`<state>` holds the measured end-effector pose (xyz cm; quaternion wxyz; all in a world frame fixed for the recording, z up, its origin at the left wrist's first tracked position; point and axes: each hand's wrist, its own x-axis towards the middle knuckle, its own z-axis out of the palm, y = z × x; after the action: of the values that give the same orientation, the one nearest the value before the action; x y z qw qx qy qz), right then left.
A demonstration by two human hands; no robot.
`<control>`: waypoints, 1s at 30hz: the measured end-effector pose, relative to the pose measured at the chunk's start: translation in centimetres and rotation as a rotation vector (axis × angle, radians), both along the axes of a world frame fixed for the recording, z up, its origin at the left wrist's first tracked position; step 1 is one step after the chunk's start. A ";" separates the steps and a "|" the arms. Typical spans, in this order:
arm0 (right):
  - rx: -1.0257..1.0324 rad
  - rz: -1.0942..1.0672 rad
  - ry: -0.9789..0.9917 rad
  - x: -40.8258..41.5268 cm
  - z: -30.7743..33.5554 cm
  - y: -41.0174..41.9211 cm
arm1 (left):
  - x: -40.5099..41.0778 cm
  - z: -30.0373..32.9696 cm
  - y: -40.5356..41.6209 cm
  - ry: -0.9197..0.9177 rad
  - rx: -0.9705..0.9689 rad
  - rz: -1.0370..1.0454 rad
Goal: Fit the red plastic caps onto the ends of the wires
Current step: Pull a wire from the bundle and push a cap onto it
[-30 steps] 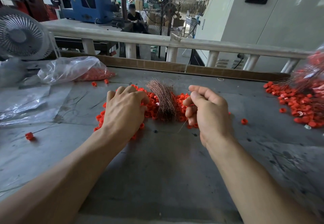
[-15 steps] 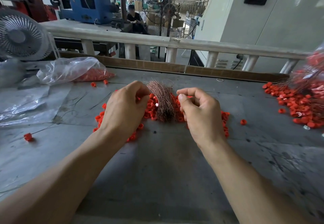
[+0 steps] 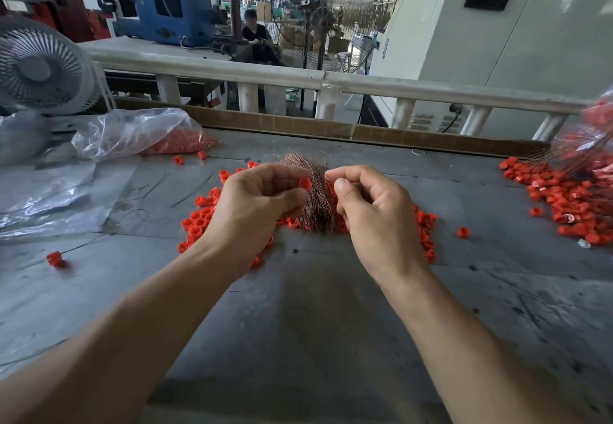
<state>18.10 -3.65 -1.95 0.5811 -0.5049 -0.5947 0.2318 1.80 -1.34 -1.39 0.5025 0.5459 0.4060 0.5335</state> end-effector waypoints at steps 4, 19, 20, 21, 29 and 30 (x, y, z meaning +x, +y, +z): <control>-0.013 0.017 0.004 -0.3 0.1 -0.1 | 0.1 -0.1 -0.1 -0.043 -0.007 -0.043; 0.014 0.027 -0.038 -0.8 0.1 -0.6 | 0.2 -0.4 0.0 -0.049 0.016 -0.063; 0.013 0.024 -0.039 -0.8 0.0 -0.5 | 0.3 -0.4 0.0 -0.052 0.012 -0.057; 0.014 0.017 -0.043 -0.8 0.0 -0.4 | 0.3 -0.5 0.0 -0.057 0.003 -0.054; 0.009 -0.020 -0.086 -0.3 -0.3 -0.1 | 0.3 -0.8 0.1 -0.070 -0.021 -0.066; 0.008 -0.022 -0.097 -0.3 -0.3 -0.1 | 0.3 -0.8 0.0 -0.062 -0.019 -0.068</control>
<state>17.79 -3.74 -2.30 0.5563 -0.5198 -0.6173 0.1983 2.10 -1.31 -2.23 0.5378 0.5380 0.3765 0.5287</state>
